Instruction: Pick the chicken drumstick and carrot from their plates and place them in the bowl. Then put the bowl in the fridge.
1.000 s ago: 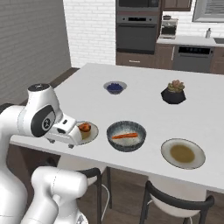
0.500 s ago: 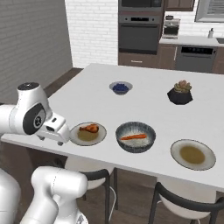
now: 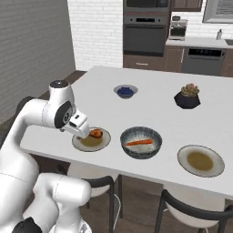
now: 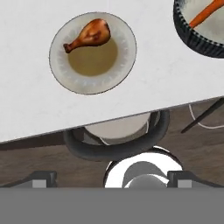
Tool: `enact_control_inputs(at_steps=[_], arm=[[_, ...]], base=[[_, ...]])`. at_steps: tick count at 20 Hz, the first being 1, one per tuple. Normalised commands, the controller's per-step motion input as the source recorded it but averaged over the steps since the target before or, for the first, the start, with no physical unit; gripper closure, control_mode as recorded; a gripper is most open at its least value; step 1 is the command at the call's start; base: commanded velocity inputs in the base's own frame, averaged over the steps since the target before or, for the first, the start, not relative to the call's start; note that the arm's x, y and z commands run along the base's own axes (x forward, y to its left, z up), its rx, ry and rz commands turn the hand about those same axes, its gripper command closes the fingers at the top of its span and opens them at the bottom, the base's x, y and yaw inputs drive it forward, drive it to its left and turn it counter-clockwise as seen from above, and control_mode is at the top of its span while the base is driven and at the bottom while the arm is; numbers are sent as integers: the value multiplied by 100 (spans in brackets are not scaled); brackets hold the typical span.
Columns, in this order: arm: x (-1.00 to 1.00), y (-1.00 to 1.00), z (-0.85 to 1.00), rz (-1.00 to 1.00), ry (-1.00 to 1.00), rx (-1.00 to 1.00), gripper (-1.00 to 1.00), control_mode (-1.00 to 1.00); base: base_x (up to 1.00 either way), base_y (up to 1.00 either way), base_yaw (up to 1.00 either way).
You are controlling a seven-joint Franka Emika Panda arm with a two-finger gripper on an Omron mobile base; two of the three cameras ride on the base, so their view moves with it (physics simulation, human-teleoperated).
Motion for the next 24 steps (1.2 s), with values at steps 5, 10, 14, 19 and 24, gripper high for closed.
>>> enact_control_inputs(at_steps=[5,10,14,19,24], arm=[[81,7,-23,-45,15,5,-100,-100],[55,-2,-27,-44,27,12,-100,-100],[42,-24,-39,-28,10,5,-100,-100],[32,-18,-37,-14,-1,0,-100,-100],[53,13,-27,-8,0,0,-100,-100]], base=[[0,0,0],[0,0,0],[0,0,0],[0,0,0],[0,0,0]])
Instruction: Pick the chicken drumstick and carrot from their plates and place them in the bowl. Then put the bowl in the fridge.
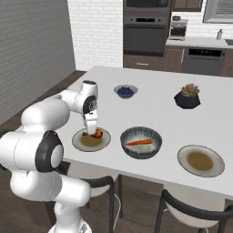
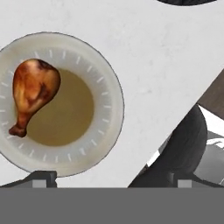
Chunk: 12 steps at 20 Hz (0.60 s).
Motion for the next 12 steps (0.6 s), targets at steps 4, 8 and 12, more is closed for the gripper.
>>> enact_control_inputs(at_steps=[4,8,12], arm=[[53,1,-18,-2,0,0,-100,-100],[39,-1,-15,0,0,0,-100,-100],[37,-2,-15,0,0,0,-100,-100]], base=[[0,0,0],[0,0,0],[0,0,0]])
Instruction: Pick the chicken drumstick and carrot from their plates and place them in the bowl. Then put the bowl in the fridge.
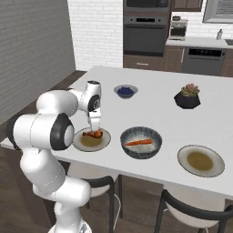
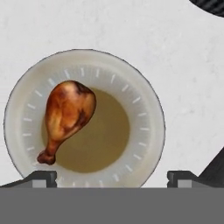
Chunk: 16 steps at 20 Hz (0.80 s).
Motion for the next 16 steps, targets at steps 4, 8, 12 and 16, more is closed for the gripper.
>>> enact_control_inputs(at_steps=[4,8,12,16], arm=[[29,-4,-20,0,0,0,-100,-100],[3,-1,-32,0,0,0,-100,-100],[17,-2,-33,0,0,0,-100,-100],[41,0,-26,0,0,0,-100,-100]], base=[[0,0,0],[0,0,0],[0,0,0],[0,0,0]])
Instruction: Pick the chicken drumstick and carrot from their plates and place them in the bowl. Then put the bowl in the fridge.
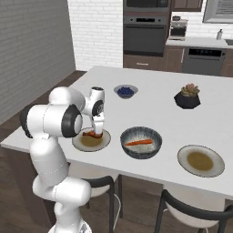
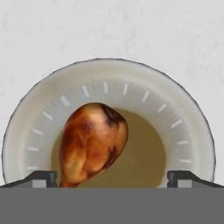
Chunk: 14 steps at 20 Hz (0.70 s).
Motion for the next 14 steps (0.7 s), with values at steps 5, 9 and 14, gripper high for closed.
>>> enact_control_inputs(at_steps=[5,9,14], arm=[[24,0,-26,0,0,0,-100,-100],[6,0,-40,0,2,0,-100,-100],[0,0,-46,0,2,0,-100,-100]], base=[[0,0,0],[0,0,0],[0,0,0]])
